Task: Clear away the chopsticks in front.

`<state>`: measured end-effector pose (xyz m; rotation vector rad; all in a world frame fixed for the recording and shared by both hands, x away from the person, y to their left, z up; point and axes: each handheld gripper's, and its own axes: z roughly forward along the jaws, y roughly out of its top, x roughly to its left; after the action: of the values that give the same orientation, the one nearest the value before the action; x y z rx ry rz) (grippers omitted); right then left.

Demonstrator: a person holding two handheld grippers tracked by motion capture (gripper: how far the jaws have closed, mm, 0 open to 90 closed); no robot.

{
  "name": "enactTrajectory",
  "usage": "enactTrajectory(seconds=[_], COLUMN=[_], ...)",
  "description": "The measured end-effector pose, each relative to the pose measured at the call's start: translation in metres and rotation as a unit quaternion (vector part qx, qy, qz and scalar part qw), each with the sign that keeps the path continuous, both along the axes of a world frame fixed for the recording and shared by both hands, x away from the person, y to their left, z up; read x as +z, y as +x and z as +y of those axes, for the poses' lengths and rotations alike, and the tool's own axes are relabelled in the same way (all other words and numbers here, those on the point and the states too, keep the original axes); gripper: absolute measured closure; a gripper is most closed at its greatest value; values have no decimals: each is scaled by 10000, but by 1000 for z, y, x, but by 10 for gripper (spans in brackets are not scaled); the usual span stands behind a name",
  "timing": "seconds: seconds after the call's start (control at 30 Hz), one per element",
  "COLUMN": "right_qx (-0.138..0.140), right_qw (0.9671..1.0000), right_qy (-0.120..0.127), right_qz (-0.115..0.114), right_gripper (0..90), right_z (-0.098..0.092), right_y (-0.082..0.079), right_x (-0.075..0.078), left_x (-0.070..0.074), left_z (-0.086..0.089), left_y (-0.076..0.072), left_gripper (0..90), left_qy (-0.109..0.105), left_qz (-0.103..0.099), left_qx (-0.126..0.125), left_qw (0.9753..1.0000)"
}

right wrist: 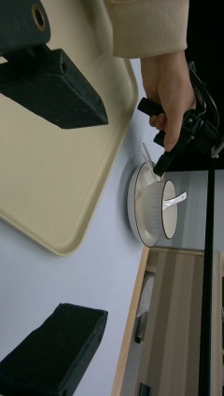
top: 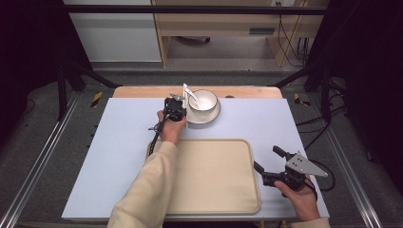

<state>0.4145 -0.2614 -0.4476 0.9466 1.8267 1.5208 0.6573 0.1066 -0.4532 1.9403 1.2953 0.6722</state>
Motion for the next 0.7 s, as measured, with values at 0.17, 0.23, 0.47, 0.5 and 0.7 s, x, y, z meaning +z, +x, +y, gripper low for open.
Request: enactTrajectory(seconds=[0.17, 0.23, 0.47, 0.5, 0.7], right_qx=[13, 17, 28, 29, 40], right_qw=[10000, 10000, 10000, 10000, 10000], right_qy=[-2, 0, -10, -9, 9], right_qz=[-8, -3, 13, 12, 6], right_gripper=[71, 71, 72, 72, 73], right_z=[0, 0, 1, 1, 1], right_y=[0, 0, 0, 0, 0], right_x=[0, 0, 0, 0, 0], left_x=[0, -1, -3, -3, -5], left_z=[-1, -2, -5, -5, -5], left_y=[0, 0, 1, 1, 2], left_gripper=[808, 805, 798, 800, 836], left_qy=[-12, 19, 17, 13, 51], left_qz=[-1, -15, -17, -2, 51], left_qx=[40, 36, 80, 109, 230], left_qw=[10000, 10000, 10000, 9999, 9997])
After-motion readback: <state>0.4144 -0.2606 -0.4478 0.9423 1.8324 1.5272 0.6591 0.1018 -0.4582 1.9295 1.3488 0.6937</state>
